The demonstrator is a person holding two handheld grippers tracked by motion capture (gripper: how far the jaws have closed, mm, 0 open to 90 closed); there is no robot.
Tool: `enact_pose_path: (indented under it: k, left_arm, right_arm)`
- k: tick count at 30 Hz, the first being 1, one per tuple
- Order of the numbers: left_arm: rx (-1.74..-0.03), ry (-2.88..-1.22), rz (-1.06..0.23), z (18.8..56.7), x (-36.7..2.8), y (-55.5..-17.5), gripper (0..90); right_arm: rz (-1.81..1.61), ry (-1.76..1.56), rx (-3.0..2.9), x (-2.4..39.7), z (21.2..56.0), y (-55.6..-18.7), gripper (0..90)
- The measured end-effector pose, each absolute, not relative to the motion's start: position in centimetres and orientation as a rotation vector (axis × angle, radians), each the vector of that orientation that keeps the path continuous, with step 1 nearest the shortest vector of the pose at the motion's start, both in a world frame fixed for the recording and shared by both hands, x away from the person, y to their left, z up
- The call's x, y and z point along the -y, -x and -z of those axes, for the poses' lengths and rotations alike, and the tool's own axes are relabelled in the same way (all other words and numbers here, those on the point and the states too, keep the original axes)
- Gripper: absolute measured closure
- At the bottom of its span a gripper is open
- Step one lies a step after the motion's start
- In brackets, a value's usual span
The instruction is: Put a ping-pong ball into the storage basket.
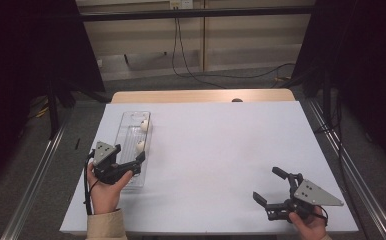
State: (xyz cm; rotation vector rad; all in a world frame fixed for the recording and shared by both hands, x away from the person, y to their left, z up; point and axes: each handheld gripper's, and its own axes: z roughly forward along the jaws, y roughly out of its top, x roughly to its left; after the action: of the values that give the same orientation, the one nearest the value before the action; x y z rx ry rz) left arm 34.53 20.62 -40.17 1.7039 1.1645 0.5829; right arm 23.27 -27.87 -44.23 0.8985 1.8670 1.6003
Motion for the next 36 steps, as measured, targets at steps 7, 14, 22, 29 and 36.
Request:
enact_pose_path:
  k: [7,14,22,29,36]
  left_arm:
    - [-1.143,-1.697,-0.578,40.4,-20.6,-34.2,5.4]
    - [-1.123,-1.694,-0.573,40.7,-20.5,-33.7,4.3]
    - [-1.108,-1.692,-0.582,40.9,-20.3,-33.2,4.1]
    - [-1.097,-1.683,-0.588,41.0,-20.4,-32.9,4.1]
    - [-1.093,-1.661,-0.586,41.1,-20.3,-32.9,3.7]
  right_arm:
    - [-1.598,-0.899,-1.864,27.9,44.2,-23.3,0.5]
    - [-1.596,-0.899,-1.864,27.9,44.2,-23.3,0.5]
    - [-1.595,-0.896,-1.865,27.9,44.2,-23.3,0.5]
    - [-1.596,-0.892,-1.868,27.9,44.2,-23.3,0.5]
    - [-1.595,-0.894,-1.867,27.9,44.3,-23.3,0.5]
